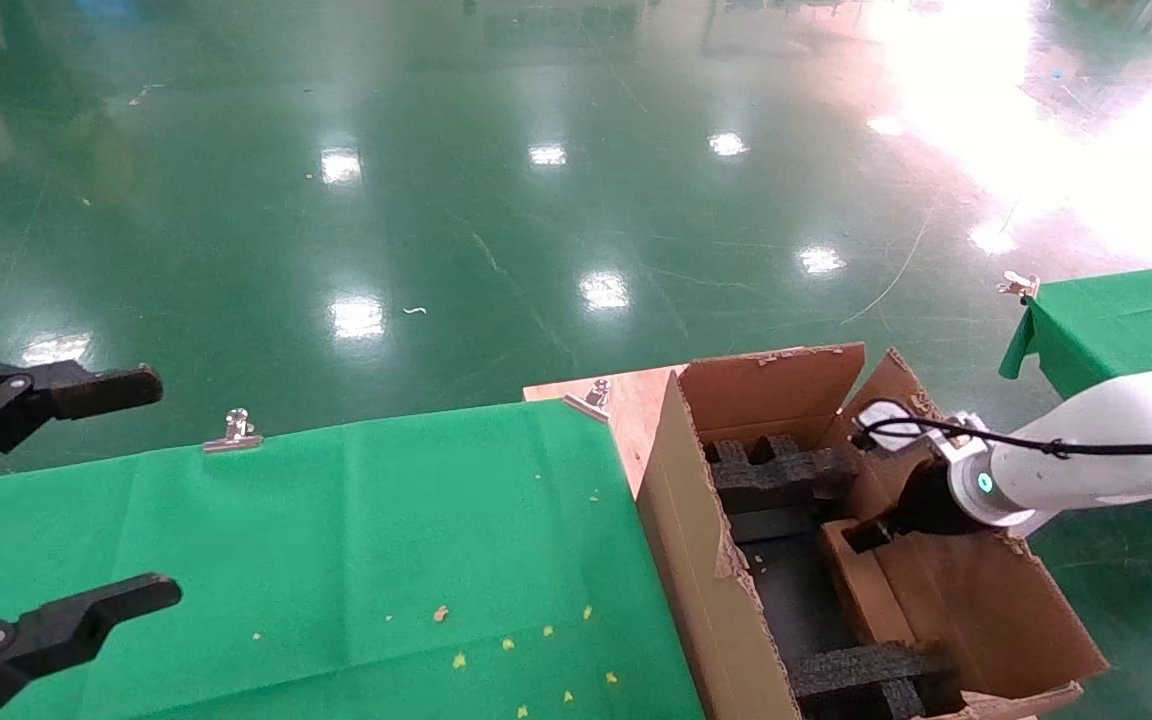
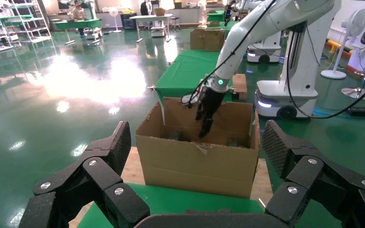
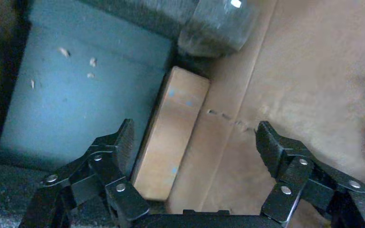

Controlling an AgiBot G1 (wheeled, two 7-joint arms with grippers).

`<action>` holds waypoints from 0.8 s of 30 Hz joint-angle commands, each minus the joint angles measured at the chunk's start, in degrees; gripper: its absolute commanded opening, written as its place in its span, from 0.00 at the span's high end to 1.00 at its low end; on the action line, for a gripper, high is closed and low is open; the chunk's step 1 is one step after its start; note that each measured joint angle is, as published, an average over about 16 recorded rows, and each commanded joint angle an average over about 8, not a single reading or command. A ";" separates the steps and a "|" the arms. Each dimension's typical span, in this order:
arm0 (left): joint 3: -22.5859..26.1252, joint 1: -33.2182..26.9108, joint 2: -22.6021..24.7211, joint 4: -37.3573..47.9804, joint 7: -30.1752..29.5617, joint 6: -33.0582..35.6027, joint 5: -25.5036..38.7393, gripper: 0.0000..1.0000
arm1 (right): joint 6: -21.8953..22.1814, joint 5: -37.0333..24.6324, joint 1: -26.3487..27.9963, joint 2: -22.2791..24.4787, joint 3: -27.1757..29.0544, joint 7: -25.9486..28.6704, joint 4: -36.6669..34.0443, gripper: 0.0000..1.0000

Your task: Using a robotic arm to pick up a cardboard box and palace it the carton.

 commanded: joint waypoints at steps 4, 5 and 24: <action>0.00 0.00 0.00 0.00 0.00 0.00 0.00 0.00 | 0.69 -1.25 3.36 1.14 0.38 0.02 2.66 0.00; 0.00 0.00 0.00 0.00 0.00 0.00 0.00 0.00 | 0.92 -1.63 4.39 1.50 0.53 -0.01 3.69 0.00; 0.00 0.00 0.00 0.00 0.00 0.00 0.00 0.00 | 2.19 5.28 16.99 14.45 8.70 -13.13 34.69 0.00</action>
